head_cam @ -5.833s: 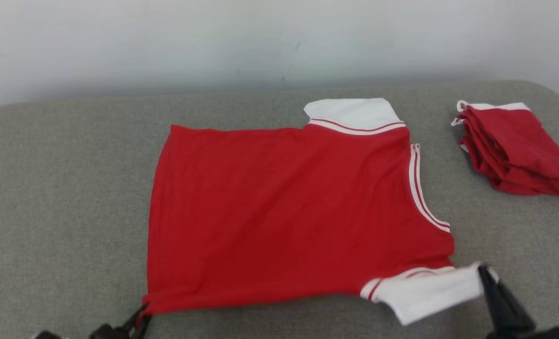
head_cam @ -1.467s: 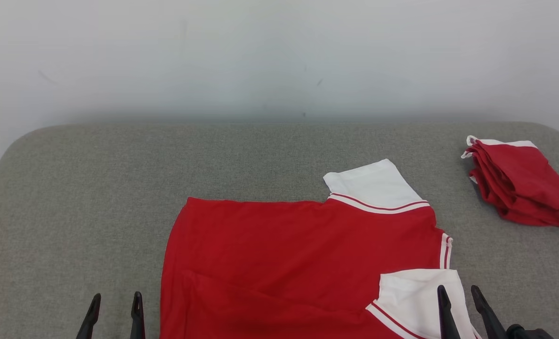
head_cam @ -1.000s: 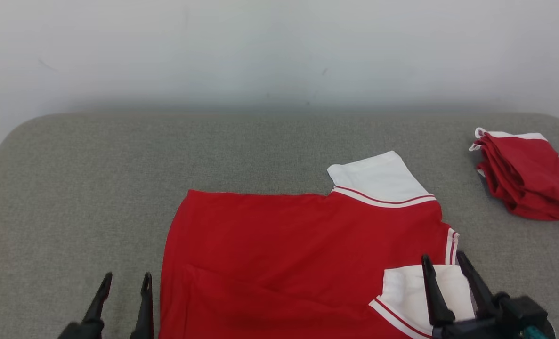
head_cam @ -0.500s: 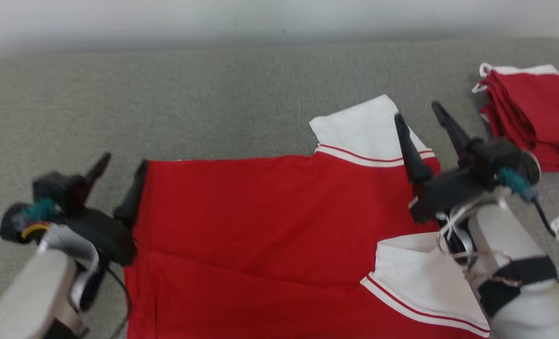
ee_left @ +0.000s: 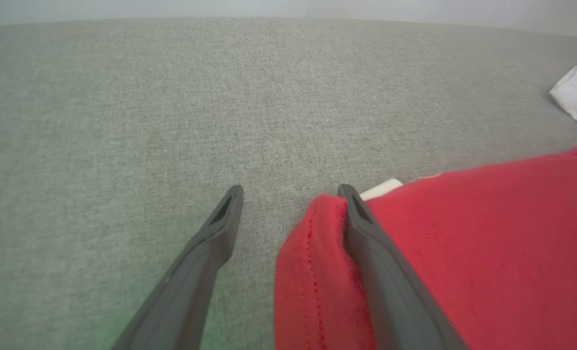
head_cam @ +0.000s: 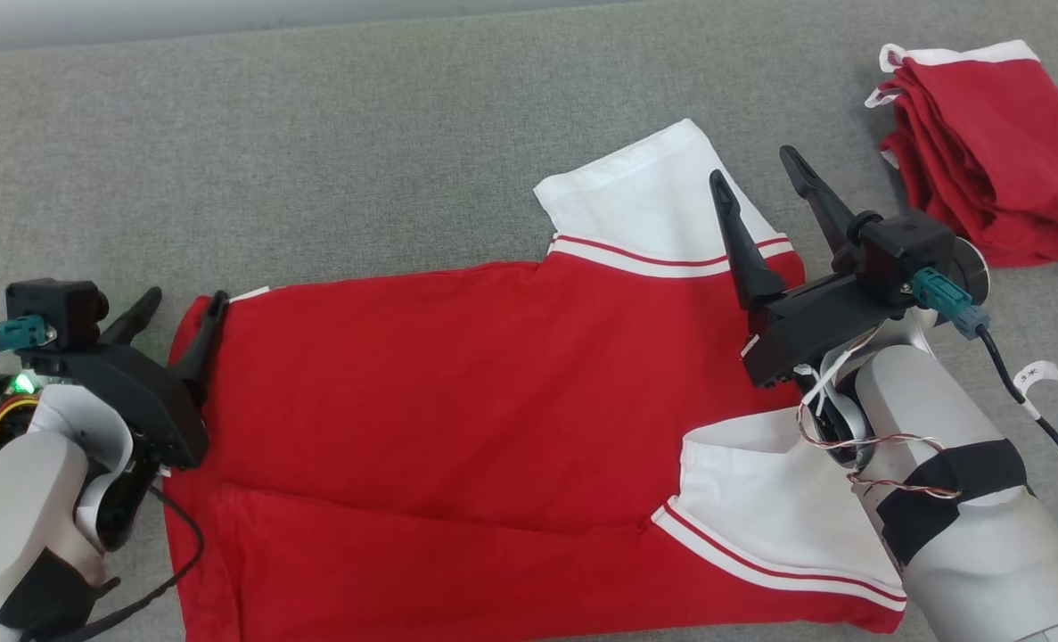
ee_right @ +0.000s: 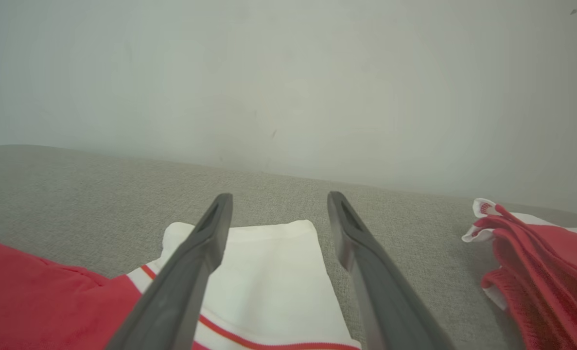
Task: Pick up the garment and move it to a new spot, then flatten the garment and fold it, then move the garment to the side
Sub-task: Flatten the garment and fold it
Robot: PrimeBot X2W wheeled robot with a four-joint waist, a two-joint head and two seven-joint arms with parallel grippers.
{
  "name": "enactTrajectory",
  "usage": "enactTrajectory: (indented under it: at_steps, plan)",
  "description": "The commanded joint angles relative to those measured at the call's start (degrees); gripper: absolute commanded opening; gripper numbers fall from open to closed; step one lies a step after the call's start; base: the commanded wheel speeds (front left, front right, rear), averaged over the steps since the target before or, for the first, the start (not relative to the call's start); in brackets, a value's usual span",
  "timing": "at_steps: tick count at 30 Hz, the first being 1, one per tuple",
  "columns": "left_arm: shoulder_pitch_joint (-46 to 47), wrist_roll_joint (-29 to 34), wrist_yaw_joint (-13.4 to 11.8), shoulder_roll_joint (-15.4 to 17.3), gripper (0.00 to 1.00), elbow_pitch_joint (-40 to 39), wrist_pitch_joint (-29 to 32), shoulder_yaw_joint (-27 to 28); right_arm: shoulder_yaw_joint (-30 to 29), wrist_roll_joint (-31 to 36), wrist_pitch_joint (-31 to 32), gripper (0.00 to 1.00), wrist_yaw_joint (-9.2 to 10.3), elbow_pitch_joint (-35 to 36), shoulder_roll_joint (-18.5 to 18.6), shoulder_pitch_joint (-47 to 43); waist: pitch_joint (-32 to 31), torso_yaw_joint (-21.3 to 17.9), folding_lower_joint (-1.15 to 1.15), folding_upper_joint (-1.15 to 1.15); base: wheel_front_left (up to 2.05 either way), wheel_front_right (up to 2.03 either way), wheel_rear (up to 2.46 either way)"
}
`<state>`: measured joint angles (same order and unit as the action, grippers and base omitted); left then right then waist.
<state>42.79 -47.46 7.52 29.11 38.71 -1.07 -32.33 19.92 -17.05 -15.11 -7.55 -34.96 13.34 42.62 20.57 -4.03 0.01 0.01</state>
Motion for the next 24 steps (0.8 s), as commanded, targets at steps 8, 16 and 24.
enactTrajectory:
  at_steps: [8,16,24]
  plan:
    - [-0.93,-6.02,-0.1,0.67,1.0,2.36,2.33,-2.05,-0.9,0.3,0.0,1.0,0.16,0.16,-0.3,-0.94,-1.5,0.24,-0.01,-0.01,0.0,0.0,0.0]
    - [-1.21,-10.38,-0.09,-0.83,1.0,3.27,2.52,-3.59,0.5,0.05,-0.01,1.0,0.16,-0.59,-0.25,0.6,-0.64,0.16,-0.01,-0.01,0.0,0.0,0.0]
    - [-1.31,-13.79,0.08,-3.69,0.0,3.38,3.05,-6.2,1.34,-0.29,-0.01,1.0,0.16,-2.5,0.59,2.17,0.17,0.4,-0.01,-0.01,0.0,0.0,0.0]
